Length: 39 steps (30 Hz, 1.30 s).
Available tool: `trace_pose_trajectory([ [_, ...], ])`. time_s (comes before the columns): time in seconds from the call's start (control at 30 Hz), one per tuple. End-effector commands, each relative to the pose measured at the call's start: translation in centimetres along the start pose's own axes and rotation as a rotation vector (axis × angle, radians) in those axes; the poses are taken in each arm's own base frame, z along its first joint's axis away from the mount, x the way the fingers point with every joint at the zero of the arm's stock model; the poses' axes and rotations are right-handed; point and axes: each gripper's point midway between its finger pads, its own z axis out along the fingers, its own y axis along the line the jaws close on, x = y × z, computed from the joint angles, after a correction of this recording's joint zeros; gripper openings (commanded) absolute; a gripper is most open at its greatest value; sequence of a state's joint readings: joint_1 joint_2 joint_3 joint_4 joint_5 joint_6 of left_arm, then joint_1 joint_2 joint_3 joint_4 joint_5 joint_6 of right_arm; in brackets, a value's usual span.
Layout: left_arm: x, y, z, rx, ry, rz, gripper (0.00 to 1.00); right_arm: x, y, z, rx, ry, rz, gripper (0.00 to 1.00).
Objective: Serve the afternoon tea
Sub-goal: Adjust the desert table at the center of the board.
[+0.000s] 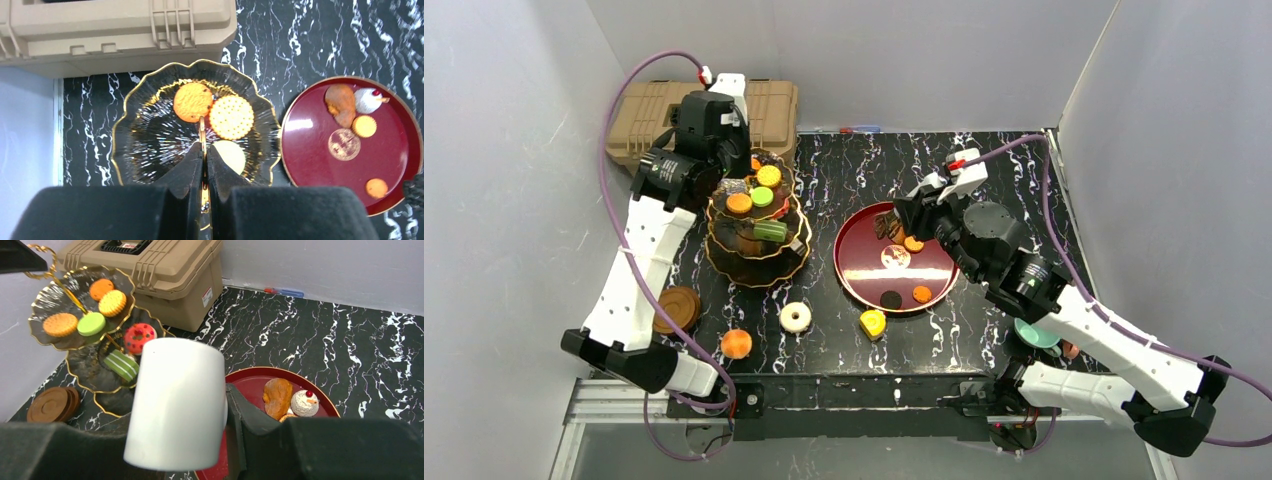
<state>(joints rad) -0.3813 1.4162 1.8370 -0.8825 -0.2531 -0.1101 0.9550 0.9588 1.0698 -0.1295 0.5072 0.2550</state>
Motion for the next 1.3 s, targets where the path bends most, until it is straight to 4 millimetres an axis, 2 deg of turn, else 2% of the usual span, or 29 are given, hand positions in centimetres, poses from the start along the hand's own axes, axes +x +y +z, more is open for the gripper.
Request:
trace_pose_trajectory([
  [0.0, -4.5, 1.0, -4.0, -0.030, -0.173, -0.238, 0.00, -1.5, -0.2, -0.1, 0.013, -0.054, 0.022, 0.32],
  [0.27, 0.6, 0.3, -1.4, -0.031, 0.024, -0.477, 0.00, -1.2, -0.3, 0.1, 0.023, -0.051, 0.026, 0.32],
  [0.33, 1.1, 0.4, -0.6, -0.040, 0.028, -0.485, 0.00, -1.2, -0.3, 0.2, 0.024, -0.052, 0.026, 0.32],
  [0.5, 0.1, 0.7, 0.1, -0.022, -0.089, -0.460, 0.00, -1.1, -0.3, 0.2, 0.025, -0.046, 0.022, 0.33],
  [0.63, -0.5, 0.1, -0.4, 0.044, -0.141, -0.398, 0.00, 0.2, -0.9, 0.1, 0.041, -0.021, 0.011, 0.37],
  [0.67, -0.5, -0.2, -0.6, 0.070, -0.150, -0.384, 0.08, 0.4, -1.0, 0.0, 0.046, -0.021, 0.012, 0.37],
  [0.7, -0.6, -0.6, -0.9, 0.100, -0.160, -0.357, 0.23, 0.6, -1.2, 0.0, 0.050, -0.021, 0.010, 0.37],
  [0.73, -0.8, -1.3, -1.2, 0.152, -0.171, -0.309, 0.44, 0.8, -1.3, 0.1, 0.053, -0.023, 0.007, 0.37],
  [0.77, -0.8, -1.9, -1.6, 0.195, -0.179, -0.280, 0.70, 1.0, -1.4, 0.1, 0.057, -0.024, 0.004, 0.37],
  [0.8, -1.0, -2.3, -2.1, 0.227, -0.192, -0.245, 0.86, 1.1, -1.5, 0.2, 0.061, -0.026, 0.000, 0.37],
  [0.83, -1.0, -2.8, -2.7, 0.272, -0.200, -0.196, 0.96, 1.3, -1.6, 0.3, 0.065, -0.025, -0.005, 0.37],
  [0.97, -1.9, -4.8, -6.2, 0.448, -0.296, 0.051, 0.98, 1.6, -1.6, 0.6, 0.069, -0.017, -0.017, 0.37],
  [1.07, -1.1, -5.2, -8.0, 0.521, -0.328, 0.369, 0.98, 1.5, -1.6, 0.6, 0.069, -0.020, -0.016, 0.37],
  [1.13, -0.5, -4.5, -8.3, 0.516, -0.351, 0.623, 0.98, 1.4, -1.6, 0.5, 0.069, -0.021, -0.014, 0.37],
  [1.27, 1.9, -2.9, -7.5, 0.517, -0.302, 1.015, 0.98, 1.0, -1.6, 0.4, 0.067, -0.028, -0.009, 0.37],
])
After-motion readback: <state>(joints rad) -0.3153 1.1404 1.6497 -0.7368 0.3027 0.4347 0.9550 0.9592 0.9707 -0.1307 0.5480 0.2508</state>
